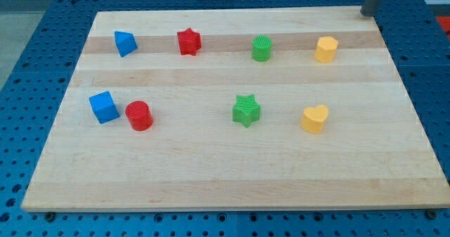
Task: Move the blue cube slightly up and right
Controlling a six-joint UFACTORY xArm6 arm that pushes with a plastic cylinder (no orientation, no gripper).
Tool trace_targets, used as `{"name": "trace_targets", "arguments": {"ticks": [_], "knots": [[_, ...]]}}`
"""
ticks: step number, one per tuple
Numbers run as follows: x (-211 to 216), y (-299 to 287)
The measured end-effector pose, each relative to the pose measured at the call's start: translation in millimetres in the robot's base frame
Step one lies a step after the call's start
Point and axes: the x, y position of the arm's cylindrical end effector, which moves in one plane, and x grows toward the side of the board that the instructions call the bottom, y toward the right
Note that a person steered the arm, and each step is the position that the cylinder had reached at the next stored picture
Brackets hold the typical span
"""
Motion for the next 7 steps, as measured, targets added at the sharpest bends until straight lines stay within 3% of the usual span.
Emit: {"name": "trace_targets", "arguments": {"ticks": [1, 2, 3, 5, 6, 7], "knots": [[25, -54], [25, -54], [30, -142], [33, -202], [34, -283], [34, -284]]}}
